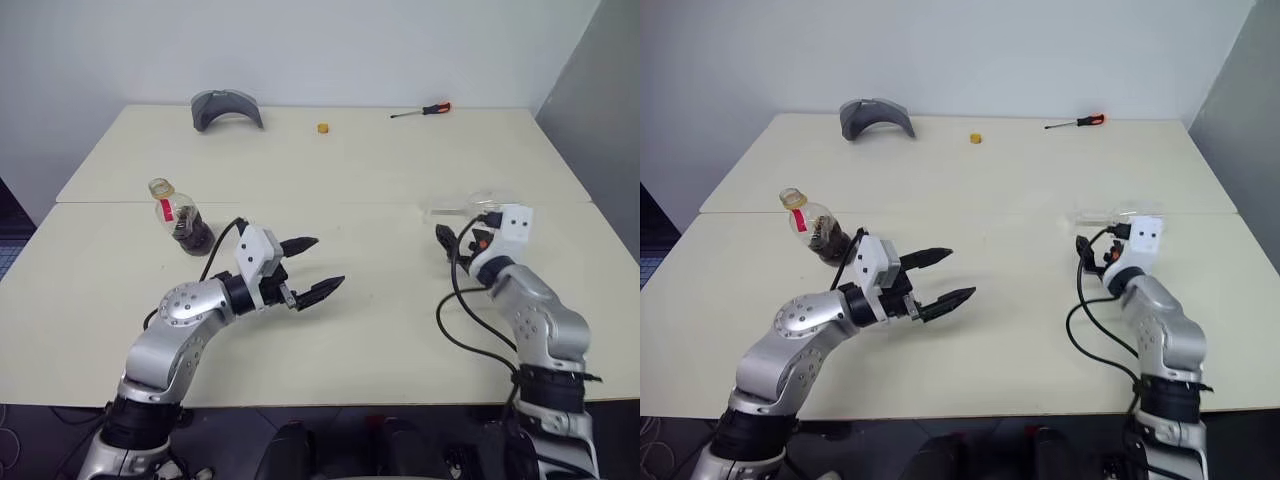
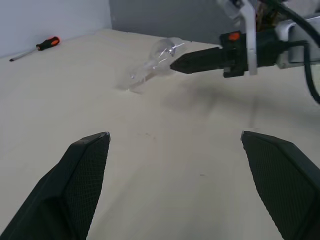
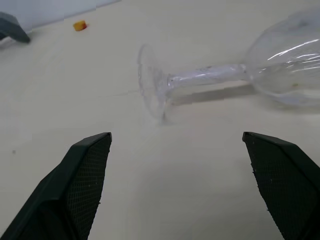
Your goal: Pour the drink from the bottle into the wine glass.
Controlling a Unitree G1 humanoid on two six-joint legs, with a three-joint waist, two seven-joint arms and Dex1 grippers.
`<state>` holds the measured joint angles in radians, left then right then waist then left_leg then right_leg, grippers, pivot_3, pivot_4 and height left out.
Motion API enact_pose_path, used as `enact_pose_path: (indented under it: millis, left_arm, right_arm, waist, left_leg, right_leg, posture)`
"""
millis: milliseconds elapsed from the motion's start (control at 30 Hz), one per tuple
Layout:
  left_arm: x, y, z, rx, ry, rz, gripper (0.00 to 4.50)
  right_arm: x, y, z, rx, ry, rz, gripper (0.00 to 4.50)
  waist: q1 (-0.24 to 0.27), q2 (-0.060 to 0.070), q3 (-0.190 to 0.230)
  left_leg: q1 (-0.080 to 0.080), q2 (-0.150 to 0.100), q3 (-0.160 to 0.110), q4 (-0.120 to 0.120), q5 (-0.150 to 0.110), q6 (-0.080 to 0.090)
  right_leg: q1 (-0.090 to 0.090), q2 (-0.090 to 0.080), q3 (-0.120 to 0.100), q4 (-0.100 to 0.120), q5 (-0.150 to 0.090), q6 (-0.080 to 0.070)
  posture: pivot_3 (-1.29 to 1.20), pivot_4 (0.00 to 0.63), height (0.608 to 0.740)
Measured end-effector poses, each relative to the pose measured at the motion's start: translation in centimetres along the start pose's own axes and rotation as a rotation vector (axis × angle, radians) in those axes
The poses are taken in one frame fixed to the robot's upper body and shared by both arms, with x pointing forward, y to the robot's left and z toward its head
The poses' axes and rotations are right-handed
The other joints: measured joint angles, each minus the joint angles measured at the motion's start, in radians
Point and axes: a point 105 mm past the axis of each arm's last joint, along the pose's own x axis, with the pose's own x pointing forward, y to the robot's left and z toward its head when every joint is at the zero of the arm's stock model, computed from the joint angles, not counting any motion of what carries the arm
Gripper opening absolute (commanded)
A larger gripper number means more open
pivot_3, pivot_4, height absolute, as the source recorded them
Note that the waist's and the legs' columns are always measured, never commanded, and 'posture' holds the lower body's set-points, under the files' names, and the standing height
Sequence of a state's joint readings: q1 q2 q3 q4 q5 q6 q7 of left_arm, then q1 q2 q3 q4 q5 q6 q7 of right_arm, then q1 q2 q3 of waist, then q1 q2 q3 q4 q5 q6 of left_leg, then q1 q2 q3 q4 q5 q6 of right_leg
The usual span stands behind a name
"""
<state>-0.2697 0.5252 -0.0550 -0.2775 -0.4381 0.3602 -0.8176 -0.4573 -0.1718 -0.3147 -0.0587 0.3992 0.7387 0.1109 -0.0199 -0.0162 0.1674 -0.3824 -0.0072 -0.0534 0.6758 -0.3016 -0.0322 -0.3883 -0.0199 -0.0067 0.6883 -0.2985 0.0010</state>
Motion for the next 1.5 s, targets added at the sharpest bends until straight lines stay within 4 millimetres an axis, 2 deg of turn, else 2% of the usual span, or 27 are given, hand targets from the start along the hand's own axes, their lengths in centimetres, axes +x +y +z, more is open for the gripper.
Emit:
enact_pose_path:
  millis: [167,233,400,633,867,1300,1500]
  left_arm:
    - [0.4,0.7,-0.1,0.018,0.001,0.008,4.50]
    - [0.5,0.9,-0.5,0.022,0.006,0.013,4.50]
    - [0.4,0.9,-0.9,0.024,0.017,0.007,4.50]
    - [0.3,1.0,-1.1,0.023,0.025,0.012,4.50]
    - [0.1,0.8,-1.3,0.022,0.036,0.010,4.50]
    - [-0.2,1.0,-1.0,0.026,0.030,0.021,4.50]
    - [-0.5,1.2,-1.0,0.029,0.046,0.027,4.50]
  right_arm:
    - [1.7,-0.2,0.5,0.267,-0.011,-0.047,4.47]
    - [2.4,-0.3,0.7,0.474,-0.027,-0.068,4.47]
    - [3.0,-1.6,0.4,0.679,-0.041,-0.127,4.47]
    - [4.0,-1.6,0.6,0.781,-0.077,-0.145,4.47]
    - [5.9,-0.9,0.2,0.836,-0.102,-0.117,4.47]
    - [8.0,-1.6,1.0,0.841,-0.134,-0.129,4.47]
    - [8.4,-1.6,0.8,0.814,-0.141,-0.128,4.47]
  waist:
    - [-0.004,0.000,0.000]
    - [-0.006,0.000,0.000]
    - [-0.007,0.001,0.000]
    - [-0.011,0.002,0.001]
    - [-0.012,0.002,0.001]
    - [-0.012,0.002,0.001]
    - [-0.012,0.002,0.001]
  left_leg:
    - [-0.001,0.000,0.000,0.000,0.000,0.000]
    - [0.000,0.000,0.000,0.000,0.000,0.000]
    - [-0.001,0.000,0.001,0.000,0.000,0.001]
    - [0.000,0.000,0.001,0.000,0.000,0.001]
    - [0.000,0.000,0.002,0.000,0.000,0.001]
    - [0.000,0.001,0.003,0.000,0.000,0.001]
    - [0.000,0.001,0.003,0.000,0.000,0.001]
  right_leg:
    - [-0.001,-0.001,0.000,0.000,0.000,0.000]
    - [-0.001,-0.001,0.000,0.001,0.000,0.000]
    - [-0.001,-0.001,0.001,0.002,0.000,0.000]
    - [-0.002,-0.001,0.001,0.003,0.000,0.000]
    - [-0.001,-0.001,0.002,0.002,0.000,0.000]
    - [-0.001,-0.001,0.002,0.002,0.000,0.000]
    - [-0.001,-0.001,0.002,0.002,0.000,0.000]
  posture:
    - [0.00,0.150,0.740]
    - [0.00,0.150,0.740]
    - [0.00,0.150,0.740]
    - [0.00,0.150,0.740]
    - [0.00,0.150,0.740]
    - [0.00,0.150,0.740]
    - [0.00,0.150,0.740]
